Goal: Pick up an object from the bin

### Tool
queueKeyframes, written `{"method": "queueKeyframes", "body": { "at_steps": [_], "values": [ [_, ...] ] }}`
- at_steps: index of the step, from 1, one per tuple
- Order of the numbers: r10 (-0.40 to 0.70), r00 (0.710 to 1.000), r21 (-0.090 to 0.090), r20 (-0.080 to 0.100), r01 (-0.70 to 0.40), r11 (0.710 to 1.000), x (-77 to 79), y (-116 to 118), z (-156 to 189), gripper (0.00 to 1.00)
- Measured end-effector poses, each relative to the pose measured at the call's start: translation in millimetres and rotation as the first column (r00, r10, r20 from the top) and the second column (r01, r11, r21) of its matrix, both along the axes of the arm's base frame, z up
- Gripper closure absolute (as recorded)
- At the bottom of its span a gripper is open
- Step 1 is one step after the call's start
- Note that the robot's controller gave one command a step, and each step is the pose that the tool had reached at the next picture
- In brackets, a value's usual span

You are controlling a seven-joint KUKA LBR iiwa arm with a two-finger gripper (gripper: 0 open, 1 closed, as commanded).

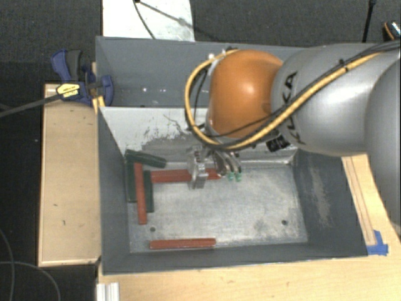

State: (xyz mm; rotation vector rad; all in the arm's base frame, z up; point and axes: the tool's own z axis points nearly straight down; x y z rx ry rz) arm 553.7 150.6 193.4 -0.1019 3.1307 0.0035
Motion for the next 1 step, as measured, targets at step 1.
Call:
{"method": "queueKeyframes", "body": {
  "at_steps": [1],
  "values": [
    [-0.015, 1.000, 0.000, 0.003, 0.015, 1.000, 14.0, -32.0, 132.9, 1.00]
  ]
}}
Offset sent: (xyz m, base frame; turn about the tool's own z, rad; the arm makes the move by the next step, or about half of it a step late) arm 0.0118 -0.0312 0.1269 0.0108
